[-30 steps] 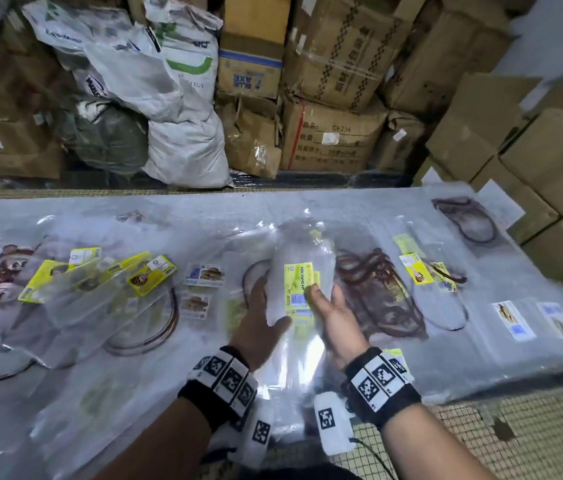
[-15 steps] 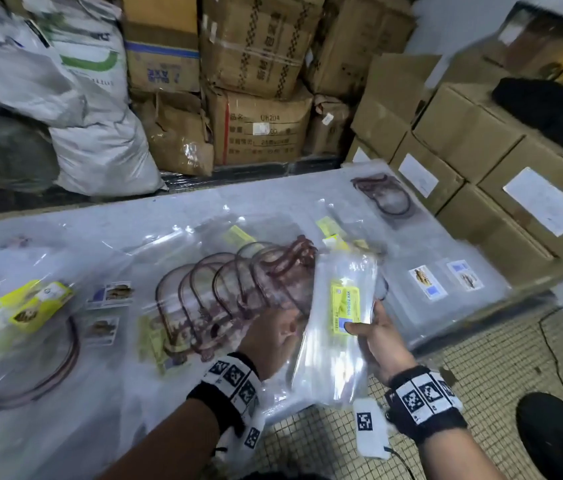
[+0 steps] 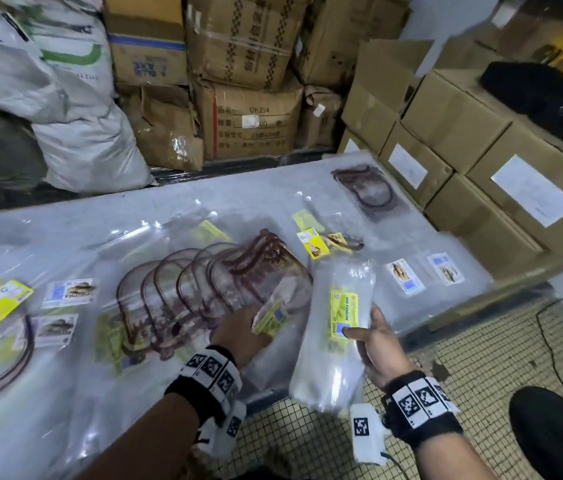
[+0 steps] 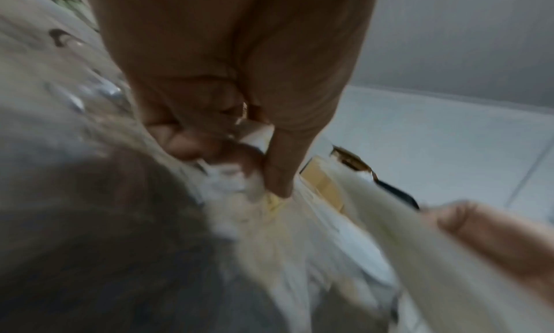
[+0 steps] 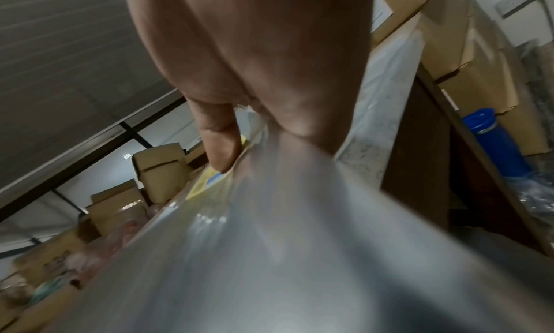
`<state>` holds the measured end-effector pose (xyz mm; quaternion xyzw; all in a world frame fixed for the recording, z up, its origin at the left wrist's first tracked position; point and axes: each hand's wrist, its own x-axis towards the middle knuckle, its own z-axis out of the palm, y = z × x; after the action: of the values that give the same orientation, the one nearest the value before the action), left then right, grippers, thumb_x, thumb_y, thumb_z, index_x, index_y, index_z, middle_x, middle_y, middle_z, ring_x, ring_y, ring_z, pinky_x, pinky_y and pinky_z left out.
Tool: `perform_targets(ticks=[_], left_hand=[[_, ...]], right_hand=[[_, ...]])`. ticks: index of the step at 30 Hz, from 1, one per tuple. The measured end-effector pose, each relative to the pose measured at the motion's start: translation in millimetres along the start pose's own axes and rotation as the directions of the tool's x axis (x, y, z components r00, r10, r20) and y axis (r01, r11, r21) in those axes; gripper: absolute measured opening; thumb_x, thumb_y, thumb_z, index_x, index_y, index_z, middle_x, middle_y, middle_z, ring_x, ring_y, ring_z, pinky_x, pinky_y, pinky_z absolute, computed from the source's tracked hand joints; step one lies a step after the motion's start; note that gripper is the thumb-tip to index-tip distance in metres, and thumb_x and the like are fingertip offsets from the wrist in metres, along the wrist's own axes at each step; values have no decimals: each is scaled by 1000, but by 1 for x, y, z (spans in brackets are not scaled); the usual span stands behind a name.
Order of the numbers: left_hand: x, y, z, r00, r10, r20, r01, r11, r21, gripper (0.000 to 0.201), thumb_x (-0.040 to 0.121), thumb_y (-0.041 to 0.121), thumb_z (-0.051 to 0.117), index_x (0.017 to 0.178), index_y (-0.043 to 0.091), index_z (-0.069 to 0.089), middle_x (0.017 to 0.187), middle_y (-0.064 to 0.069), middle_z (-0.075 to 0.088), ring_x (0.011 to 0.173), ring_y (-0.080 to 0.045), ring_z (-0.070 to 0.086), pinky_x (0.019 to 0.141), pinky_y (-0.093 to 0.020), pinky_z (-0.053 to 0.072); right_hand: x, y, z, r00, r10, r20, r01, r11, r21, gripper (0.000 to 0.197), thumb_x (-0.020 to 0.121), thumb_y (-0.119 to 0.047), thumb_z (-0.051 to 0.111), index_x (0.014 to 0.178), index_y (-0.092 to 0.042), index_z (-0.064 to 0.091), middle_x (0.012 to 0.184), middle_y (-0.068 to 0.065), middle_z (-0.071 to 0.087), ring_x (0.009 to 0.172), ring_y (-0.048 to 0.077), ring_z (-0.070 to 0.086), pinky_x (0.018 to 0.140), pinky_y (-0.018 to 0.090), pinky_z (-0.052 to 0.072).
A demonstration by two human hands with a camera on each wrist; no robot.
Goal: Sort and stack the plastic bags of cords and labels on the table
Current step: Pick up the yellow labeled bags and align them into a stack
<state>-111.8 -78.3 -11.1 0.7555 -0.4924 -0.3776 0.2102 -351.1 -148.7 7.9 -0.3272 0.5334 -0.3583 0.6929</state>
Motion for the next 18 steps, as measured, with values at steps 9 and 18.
perform_targets(ticks=[9,18], left_hand=[[-24,1,-28,983,-64,-172,-58,778,-625,37,72,-1,82,103,6,63,87,-3,76,82,-22,73,63,-27,57],[-57,-14,-24,918,-194,-346,-46,815,-578,74,79,19,79,137,30,35,120,16,56,113,-10,57,76,-10,49]], right_hand=[[18,-2,48,985,-33,168,59,986,-153,63,78,14,63,128,-23,54,114,18,70,104,41,68,92,62,53],[13,12,152,921,88,380,-45,992,-121,21,86,-2,56,101,-5,71,98,26,68,77,32,69,69,46,59]])
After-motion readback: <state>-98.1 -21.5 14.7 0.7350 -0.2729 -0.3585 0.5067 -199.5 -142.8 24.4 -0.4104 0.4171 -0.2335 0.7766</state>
